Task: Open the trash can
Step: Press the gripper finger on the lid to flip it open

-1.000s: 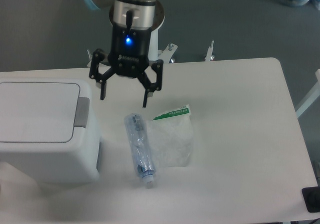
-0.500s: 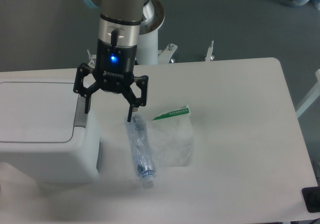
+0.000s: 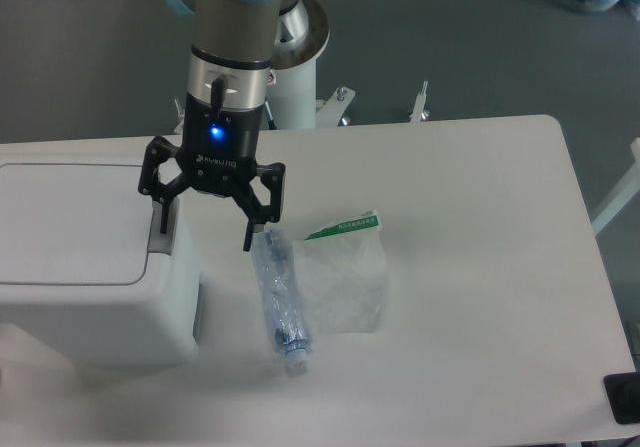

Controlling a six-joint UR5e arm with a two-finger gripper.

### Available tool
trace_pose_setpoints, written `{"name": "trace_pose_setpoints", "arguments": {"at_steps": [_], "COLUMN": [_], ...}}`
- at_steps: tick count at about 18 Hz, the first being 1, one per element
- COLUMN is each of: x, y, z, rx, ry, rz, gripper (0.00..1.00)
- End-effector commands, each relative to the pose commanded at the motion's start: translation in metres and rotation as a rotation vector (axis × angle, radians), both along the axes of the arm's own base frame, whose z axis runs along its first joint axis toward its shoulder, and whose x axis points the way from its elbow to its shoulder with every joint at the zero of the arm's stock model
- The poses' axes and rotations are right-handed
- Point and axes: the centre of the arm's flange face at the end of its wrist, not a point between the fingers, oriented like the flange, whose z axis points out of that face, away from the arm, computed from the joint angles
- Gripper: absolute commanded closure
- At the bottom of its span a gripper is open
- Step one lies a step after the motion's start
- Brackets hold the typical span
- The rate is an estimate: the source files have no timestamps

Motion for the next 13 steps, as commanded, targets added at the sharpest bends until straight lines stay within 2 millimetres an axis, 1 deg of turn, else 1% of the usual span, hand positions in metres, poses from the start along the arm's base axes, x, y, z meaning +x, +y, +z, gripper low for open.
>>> {"name": "trace_pose_setpoints", "arguments": {"at_steps": [3,13], "x": [0.0030,0.0034], "y": [0.0001,-0.0007], "z": [-0.0057,-0.0100], "rx": [-0.014,-0.022], "ry": [0.003,0.000], "rz": [-0.002,-0.003], "gripper": [0.00,0.00]}}
